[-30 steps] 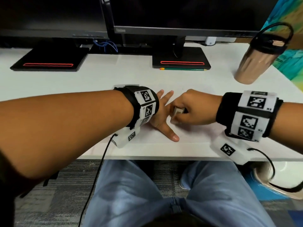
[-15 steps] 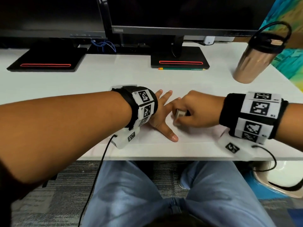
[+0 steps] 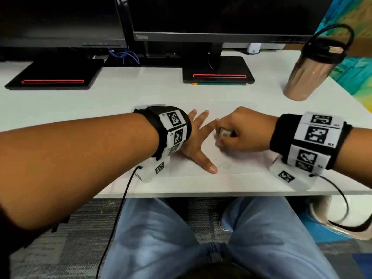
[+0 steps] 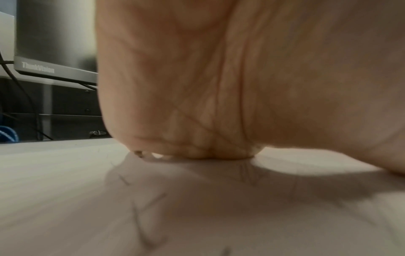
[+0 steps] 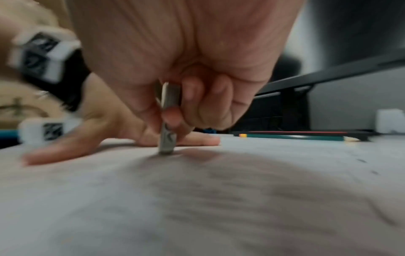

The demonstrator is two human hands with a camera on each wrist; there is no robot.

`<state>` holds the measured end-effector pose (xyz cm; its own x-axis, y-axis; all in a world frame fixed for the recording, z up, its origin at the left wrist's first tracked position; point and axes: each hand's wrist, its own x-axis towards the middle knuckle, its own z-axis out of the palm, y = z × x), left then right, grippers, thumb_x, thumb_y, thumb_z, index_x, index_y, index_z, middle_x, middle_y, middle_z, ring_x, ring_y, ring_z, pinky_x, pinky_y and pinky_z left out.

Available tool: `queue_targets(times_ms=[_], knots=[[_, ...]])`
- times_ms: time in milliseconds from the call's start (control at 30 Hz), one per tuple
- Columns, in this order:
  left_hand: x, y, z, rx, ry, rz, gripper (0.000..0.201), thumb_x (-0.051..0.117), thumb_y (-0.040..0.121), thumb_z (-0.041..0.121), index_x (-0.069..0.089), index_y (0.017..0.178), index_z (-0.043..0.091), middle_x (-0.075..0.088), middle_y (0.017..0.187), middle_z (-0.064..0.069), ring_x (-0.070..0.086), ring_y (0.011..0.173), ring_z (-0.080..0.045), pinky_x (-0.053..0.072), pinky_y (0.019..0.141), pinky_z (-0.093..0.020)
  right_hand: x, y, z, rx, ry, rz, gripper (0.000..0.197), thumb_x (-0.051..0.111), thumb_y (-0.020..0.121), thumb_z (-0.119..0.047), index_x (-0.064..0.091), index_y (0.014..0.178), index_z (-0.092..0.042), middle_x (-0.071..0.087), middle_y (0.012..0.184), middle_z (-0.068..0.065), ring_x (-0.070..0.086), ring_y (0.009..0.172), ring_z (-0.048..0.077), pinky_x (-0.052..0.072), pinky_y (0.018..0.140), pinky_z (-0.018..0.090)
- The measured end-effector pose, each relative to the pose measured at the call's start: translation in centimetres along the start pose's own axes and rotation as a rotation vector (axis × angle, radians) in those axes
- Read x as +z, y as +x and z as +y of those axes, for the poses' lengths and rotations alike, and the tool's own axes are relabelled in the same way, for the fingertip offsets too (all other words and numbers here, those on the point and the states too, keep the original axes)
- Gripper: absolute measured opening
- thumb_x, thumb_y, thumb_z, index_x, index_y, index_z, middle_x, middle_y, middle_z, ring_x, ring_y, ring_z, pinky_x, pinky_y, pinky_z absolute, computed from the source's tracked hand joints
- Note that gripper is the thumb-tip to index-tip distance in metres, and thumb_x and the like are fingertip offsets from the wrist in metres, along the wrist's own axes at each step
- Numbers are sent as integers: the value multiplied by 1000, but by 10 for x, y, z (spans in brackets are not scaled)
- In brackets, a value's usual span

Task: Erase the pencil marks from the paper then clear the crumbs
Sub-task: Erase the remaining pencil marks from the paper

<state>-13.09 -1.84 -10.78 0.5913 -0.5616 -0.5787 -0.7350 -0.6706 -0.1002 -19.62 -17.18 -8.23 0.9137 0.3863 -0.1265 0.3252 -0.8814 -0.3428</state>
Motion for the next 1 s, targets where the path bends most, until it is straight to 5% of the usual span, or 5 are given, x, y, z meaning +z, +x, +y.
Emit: queue_targets(times_ms=[233,367,600,767,1000], knots=[[0,-1,0,-3,-6,1,139,53,58,93,-33,148,31,-36,158,-6,-25,148,-35,-2,117,-62,-4,0,5,63,-23,-1,8,65,85,-27,68,80,-23,68,72,-5,60,64,10,54,71,39],[0,-3,1,-2,-10,-11,137,54,59,91,-31,149,32,-37,158,-5,-26,148,-34,-4,118,-60,5,-7,-13,-100,51,-91,31,68,85,-22,54,70,-45,66,66,-3,58,59,11,49,59,26],[0,-3,2,-4,-3,-2,138,56,60,90,-32,149,31,-36,158,-6,-25,148,-35,-4,117,-59,8,-8,-8,-99,-15,-48,12,67,85,-23,62,75,-27,61,63,-15,56,58,6,44,56,17],[1,-1,1,-12,-14,6,139,54,59,92,-33,148,32,-36,158,-7,-24,148,-36,-3,117,-60,-1,-8,0,-25,-3,7,37,67,86,-25,48,66,-50,68,70,-8,58,61,7,49,63,29],[3,0,1,-10,-10,4,139,54,58,93,-34,148,32,-37,158,-6,-25,148,-36,-3,117,-61,3,-12,-5,-37,8,-40,15,66,84,-24,61,75,-33,69,70,-7,59,60,7,50,62,28]])
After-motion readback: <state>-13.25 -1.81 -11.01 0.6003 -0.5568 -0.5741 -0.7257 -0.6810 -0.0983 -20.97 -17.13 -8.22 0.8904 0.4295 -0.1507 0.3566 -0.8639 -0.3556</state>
